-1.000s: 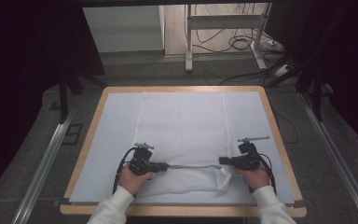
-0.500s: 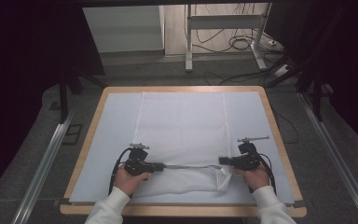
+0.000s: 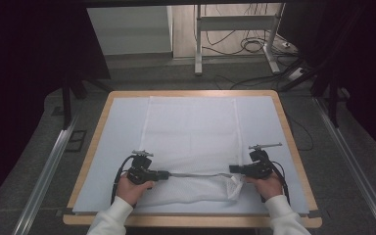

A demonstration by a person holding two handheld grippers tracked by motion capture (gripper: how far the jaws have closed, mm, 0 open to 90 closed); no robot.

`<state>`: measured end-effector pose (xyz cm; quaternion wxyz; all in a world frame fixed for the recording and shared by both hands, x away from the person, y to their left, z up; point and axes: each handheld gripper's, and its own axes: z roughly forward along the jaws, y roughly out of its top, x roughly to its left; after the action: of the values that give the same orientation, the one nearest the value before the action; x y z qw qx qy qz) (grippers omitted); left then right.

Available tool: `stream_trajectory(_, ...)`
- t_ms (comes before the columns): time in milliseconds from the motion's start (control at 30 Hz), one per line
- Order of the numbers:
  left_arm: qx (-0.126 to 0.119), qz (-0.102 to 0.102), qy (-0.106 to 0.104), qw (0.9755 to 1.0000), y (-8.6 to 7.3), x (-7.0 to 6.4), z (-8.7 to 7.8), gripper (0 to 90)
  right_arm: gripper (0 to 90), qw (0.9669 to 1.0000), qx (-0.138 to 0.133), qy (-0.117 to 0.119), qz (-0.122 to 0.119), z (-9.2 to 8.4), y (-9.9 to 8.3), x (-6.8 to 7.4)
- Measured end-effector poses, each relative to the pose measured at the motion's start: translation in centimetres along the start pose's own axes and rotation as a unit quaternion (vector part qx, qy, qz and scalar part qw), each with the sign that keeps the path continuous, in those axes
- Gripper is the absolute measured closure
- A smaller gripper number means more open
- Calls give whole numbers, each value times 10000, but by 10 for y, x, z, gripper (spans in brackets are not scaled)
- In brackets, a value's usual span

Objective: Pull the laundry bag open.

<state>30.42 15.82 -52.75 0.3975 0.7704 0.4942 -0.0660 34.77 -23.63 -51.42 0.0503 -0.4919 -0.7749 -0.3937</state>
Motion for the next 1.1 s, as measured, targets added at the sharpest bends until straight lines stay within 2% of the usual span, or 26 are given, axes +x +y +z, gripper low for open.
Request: stream_trajectory(1100,-159,-247,84,9995,-13,21,-29,865,885,10000,79,-42,3,3,-1,0)
